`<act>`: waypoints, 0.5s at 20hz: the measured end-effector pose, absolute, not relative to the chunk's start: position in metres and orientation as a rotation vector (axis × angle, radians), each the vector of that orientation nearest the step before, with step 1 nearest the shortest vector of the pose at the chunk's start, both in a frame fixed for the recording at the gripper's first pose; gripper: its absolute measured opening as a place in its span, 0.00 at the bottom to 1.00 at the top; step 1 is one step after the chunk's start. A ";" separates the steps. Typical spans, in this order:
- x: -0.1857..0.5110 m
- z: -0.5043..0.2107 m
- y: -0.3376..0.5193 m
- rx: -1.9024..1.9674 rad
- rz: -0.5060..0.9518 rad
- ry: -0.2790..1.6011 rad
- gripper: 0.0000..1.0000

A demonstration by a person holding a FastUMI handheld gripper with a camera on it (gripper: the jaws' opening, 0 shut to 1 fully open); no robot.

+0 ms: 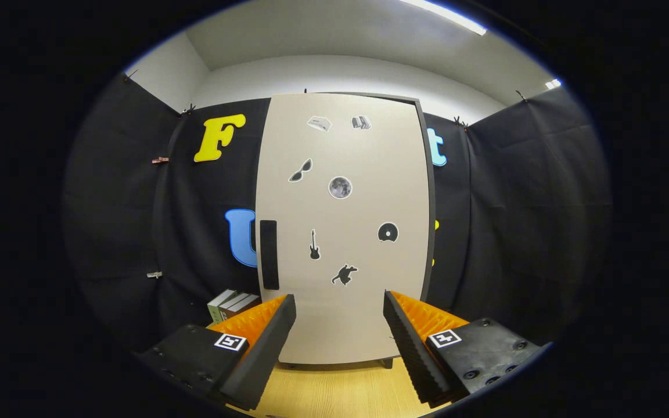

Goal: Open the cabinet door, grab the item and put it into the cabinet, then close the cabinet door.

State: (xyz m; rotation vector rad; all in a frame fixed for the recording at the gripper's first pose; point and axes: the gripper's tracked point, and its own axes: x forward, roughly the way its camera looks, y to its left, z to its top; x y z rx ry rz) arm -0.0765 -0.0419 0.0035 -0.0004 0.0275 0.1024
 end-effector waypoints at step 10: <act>-0.076 0.002 -0.043 -0.004 0.090 0.034 0.98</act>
